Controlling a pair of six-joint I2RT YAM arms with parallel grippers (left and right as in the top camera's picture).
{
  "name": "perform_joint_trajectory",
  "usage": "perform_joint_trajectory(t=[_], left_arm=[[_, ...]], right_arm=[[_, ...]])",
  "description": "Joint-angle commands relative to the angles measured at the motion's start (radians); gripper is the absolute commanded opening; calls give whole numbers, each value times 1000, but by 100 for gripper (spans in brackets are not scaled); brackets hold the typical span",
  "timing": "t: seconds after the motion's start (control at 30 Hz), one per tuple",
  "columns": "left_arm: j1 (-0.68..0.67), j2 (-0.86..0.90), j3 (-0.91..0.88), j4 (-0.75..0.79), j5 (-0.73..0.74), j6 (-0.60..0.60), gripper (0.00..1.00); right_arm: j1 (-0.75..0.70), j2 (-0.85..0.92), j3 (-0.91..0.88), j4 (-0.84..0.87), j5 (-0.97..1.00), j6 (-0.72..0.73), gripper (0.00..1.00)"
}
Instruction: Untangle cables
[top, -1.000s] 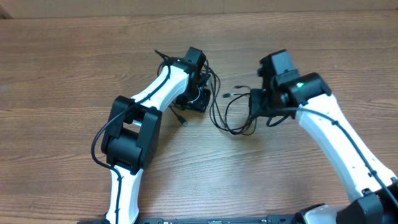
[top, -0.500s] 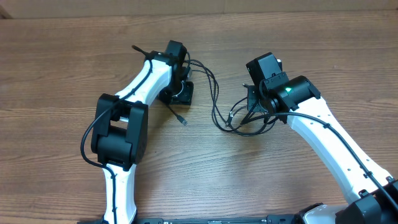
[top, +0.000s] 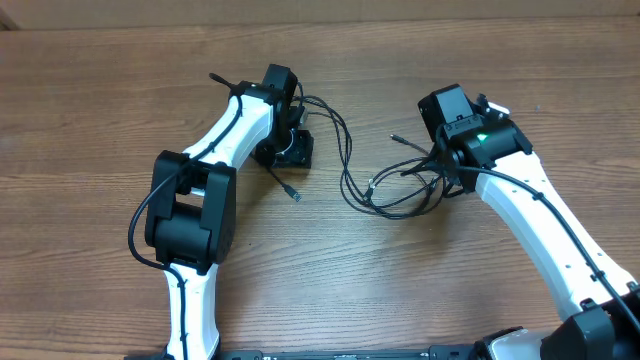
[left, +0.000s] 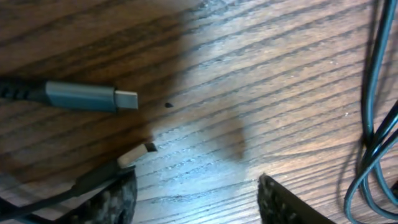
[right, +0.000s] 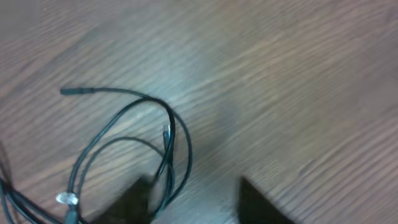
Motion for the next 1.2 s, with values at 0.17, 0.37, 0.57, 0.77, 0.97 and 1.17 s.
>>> perform_joint_trajectory(t=[0.17, 0.37, 0.57, 0.77, 0.97, 1.17], left_arm=[[-1, 9, -7, -2, -13, -6, 73], [-1, 9, -7, -3, -13, -6, 73], [-1, 9, -7, -2, -10, -7, 73], [-1, 9, -7, 5, 21, -6, 73], [-1, 9, -7, 5, 21, -6, 73], [-1, 9, -7, 5, 21, -6, 74]], right_arm=[[-1, 6, -168, 170, -176, 11, 86], [-1, 14, -277, 362, -237, 12, 84], [-1, 14, -366, 483, -237, 13, 69], [-1, 14, -399, 557, -236, 11, 37], [-1, -23, -313, 502, -274, -45, 4], [-1, -114, -234, 404, -288, -84, 4]])
